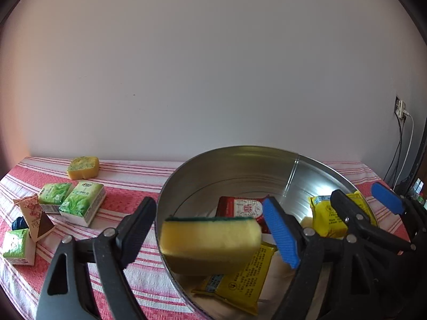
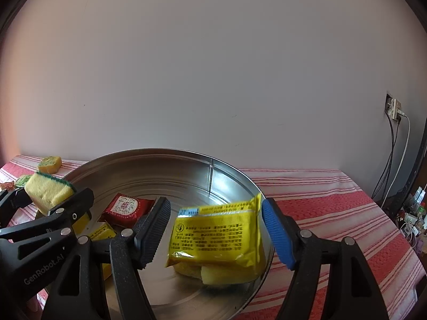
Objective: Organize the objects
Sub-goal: 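Carry both items over the tin and open both tools to drop them, then move both tools back from the tin toward the remaining items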
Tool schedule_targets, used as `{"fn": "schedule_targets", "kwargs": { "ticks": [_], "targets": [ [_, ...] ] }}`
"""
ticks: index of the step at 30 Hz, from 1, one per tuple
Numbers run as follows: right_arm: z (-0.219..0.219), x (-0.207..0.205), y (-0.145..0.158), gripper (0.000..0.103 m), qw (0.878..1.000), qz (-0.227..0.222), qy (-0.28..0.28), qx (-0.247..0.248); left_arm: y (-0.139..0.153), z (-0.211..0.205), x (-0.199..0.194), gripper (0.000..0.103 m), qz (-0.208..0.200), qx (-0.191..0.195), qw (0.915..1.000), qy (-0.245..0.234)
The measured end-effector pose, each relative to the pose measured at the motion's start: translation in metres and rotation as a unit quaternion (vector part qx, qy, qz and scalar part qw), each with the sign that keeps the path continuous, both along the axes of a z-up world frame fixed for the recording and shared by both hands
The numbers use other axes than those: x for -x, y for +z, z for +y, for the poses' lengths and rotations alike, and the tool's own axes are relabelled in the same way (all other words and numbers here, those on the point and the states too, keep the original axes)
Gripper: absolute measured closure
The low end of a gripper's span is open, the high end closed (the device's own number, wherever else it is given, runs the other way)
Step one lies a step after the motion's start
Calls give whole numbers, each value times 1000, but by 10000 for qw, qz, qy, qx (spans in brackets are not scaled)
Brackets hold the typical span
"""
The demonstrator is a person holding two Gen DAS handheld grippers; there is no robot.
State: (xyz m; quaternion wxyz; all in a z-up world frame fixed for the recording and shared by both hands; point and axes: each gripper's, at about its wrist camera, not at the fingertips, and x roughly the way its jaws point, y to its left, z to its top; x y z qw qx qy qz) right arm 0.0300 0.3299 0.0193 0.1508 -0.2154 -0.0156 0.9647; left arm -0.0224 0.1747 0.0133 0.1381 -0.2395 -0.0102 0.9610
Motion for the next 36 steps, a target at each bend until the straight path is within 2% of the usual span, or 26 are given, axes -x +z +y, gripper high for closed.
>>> {"fn": "schedule_targets", "kwargs": {
  "ticks": [1,3,6,9,15,21,29,36],
  "targets": [
    [2,-1,0,27,10000,26,-27,31,1,-2,-1,6,42,-52,10000,38],
    [6,-3,1,23,9998,98,-72,145,3,-8,-5,0,129,-196,9997,76],
    [9,-7,1,14,9994,223,-84,253,5,-14,-6,0,165,-344,9993,-26],
    [4,-13,6,14,9989,384,-114,245,11,-13,-16,0,325,-227,9992,12],
    [25,-33,11,12,9903,1109,-598,579,20,-19,-31,0,782,88,9966,254],
    [36,-46,17,11,9817,1495,-887,780,17,-36,-24,0,665,61,9965,503],
    [26,-49,16,11,9812,1571,-819,771,15,-39,-27,0,675,197,9956,622],
    [29,-55,16,11,9786,1602,-1002,811,14,-40,-31,0,682,283,9953,624]
  ]
}}
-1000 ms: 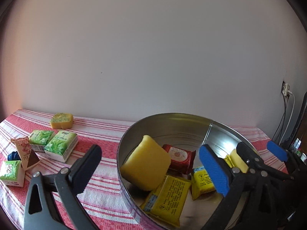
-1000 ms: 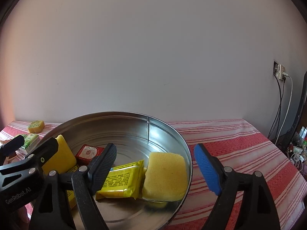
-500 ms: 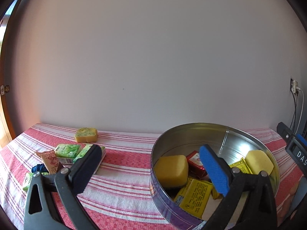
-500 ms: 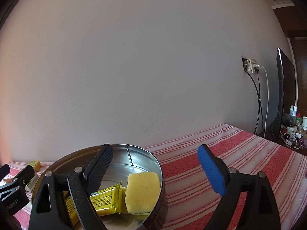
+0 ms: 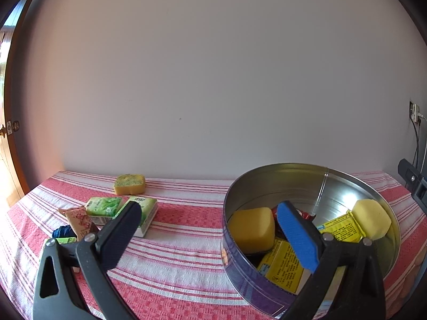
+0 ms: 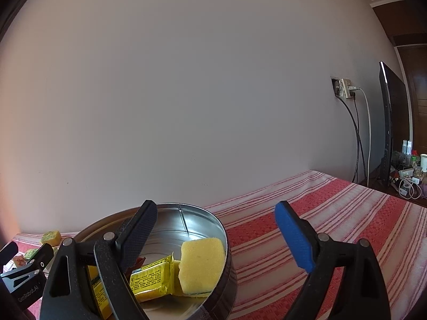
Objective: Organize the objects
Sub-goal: 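Move both tools back from the tin toward the remaining items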
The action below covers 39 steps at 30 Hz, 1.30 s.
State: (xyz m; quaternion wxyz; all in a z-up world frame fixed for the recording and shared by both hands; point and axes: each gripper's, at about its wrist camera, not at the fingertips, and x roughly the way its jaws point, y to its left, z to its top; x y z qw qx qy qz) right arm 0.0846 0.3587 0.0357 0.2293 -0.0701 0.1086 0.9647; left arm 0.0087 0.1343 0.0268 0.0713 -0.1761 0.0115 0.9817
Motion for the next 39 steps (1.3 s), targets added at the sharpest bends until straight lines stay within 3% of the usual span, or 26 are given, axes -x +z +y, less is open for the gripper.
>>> {"fn": "schedule_targets", "kwargs": {
  "ticks": [15,22,39],
  "targets": [
    [-22,-6,5,11,9997,-73,-14,-254,1,-13,-5,0,-66,-51,10000,26],
    [-38,-5,2,11,9997,-187,98,-83,0,-30,0,0,-173,-18,9998,94],
    [-131,14,-1,11,9949,-453,865,-269,-10,-127,25,0,-718,45,9944,772]
  ]
}}
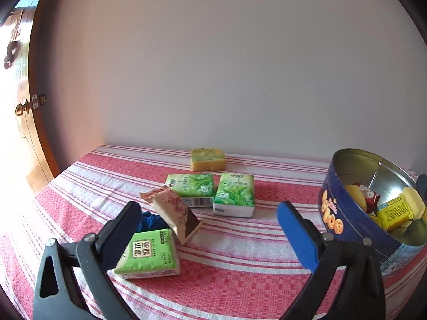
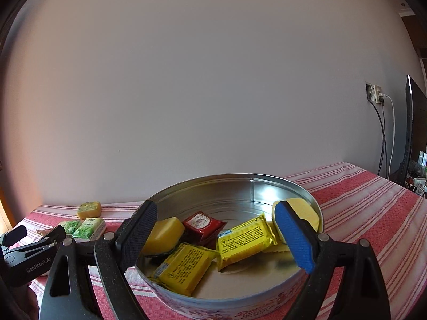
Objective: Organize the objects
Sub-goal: 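Move both tools back from the tin toward the remaining items, then grasp the green tissue pack with left tool while right tool grasps the pink floral packet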
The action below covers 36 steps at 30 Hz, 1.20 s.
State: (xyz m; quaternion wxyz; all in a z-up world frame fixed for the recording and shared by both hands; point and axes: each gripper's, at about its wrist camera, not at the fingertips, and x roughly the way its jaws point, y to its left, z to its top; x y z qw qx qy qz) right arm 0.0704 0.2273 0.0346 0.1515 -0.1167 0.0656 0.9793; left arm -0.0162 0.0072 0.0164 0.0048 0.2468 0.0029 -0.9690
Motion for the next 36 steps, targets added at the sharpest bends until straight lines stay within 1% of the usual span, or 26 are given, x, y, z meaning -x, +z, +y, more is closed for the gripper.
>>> {"fn": "schedule_targets", "kwargs": {
  "ticks": [3,8,12,15,17,18,19,20,21,22,24,26,29,33,36],
  "targets": [
    [-20,8,-2,11,9998,-77,180,-28,-4,-22,6,0,-237,21,9995,198],
    [-50,20,-4,11,9989,-163,428,-30,-18,-54,17,0,-867,-121,9951,459],
    [-72,30,-5,11,9976,-256,642,-41,-34,-65,29,1,-1484,-295,9877,404],
    [-84,37,-7,11,9965,-353,757,-53,-45,-72,38,1,-1828,-504,9811,380],
    [-89,41,-7,11,9957,-403,832,-62,-54,-76,44,2,-2066,-682,9753,375],
    [-92,43,-8,11,9952,-439,876,-69,-54,-76,45,3,-2050,-652,9760,342],
    [-97,44,-8,11,9944,-480,935,-80,-54,-74,45,8,-2055,-609,9764,273],
    [-99,45,-9,11,9940,-520,964,-82,-54,-73,45,9,-2074,-508,9767,233],
    [-100,48,-10,11,9936,-553,980,-76,-54,-73,46,12,-2080,-455,9769,179],
    [-101,49,-10,11,9933,-580,993,-64,-53,-73,45,18,-2067,-421,9774,116],
    [-103,52,-11,11,9926,-655,1021,-27,-52,-75,45,27,-2038,-326,9785,-22],
    [-106,57,-14,11,9914,-753,1065,-12,-51,-80,47,28,-2037,-314,9783,-203],
    [-112,62,-15,11,9900,-844,1134,-20,-51,-90,48,29,-2017,-344,9785,-278],
    [-121,68,-16,11,9872,-932,1293,-13,-48,-109,48,29,-1976,-402,9793,-195],
    [-133,78,-20,11,9808,-1100,1607,20,-40,-130,45,29,-1806,-601,9817,-11]
  ]
}}
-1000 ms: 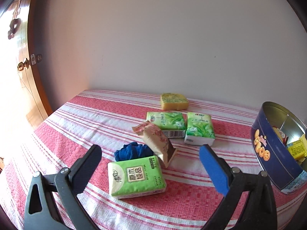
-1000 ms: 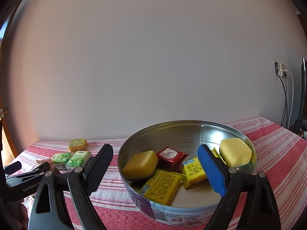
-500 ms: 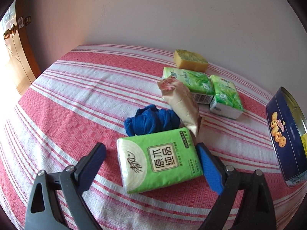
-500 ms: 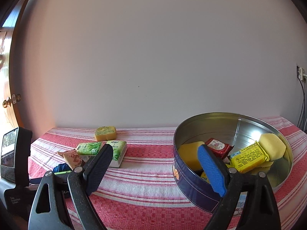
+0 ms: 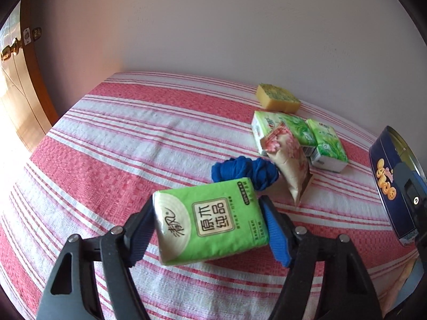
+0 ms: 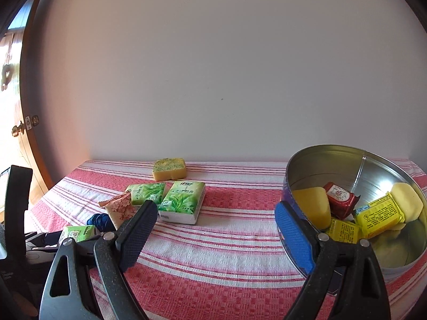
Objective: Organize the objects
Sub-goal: 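Grasp the green tissue pack with left tool while right tool grasps the pink floral packet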
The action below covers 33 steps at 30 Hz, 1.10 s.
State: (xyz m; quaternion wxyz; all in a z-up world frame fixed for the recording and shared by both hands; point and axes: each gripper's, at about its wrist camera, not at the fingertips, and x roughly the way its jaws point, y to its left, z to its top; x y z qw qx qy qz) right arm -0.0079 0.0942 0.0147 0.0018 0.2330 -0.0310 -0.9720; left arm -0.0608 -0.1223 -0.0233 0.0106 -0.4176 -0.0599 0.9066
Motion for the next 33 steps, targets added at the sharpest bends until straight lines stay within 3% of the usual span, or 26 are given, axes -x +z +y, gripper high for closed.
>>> {"fn": "schedule_targets", "kwargs": {
  "ticks": [6,9,11,14,19,22,25,27,30,33],
  "targets": [
    [-30,26,-9,11,9968,-465,642,50,9,-30,0,29,333,129,9961,803],
    [-46,40,-15,13,9923,-754,979,76,14,-37,-2,29,543,472,9912,1107],
    [-59,50,-20,20,9890,-955,1129,-48,17,-40,-4,29,660,633,9881,1237],
    [-76,63,-26,30,9839,-1178,1324,-250,19,-46,-5,29,729,567,9865,1350],
    [-102,86,-41,38,9716,-1696,1524,-638,16,-49,-3,29,691,546,9859,1424],
    [-108,93,-49,55,9655,-1902,1640,-683,14,-44,-3,29,690,576,9863,1380],
    [-111,92,-49,62,9633,-1917,1741,-710,15,-39,-4,29,744,623,9865,1317],
    [-112,89,-50,83,9619,-1896,1832,-728,15,-38,-4,29,766,659,9865,1288],
    [-110,83,-46,85,9660,-1778,1721,-744,16,-37,-5,29,825,625,9867,1255],
    [-96,68,-32,85,9769,-1294,1632,-469,19,-33,-8,29,929,674,9859,1214]
  ]
}}
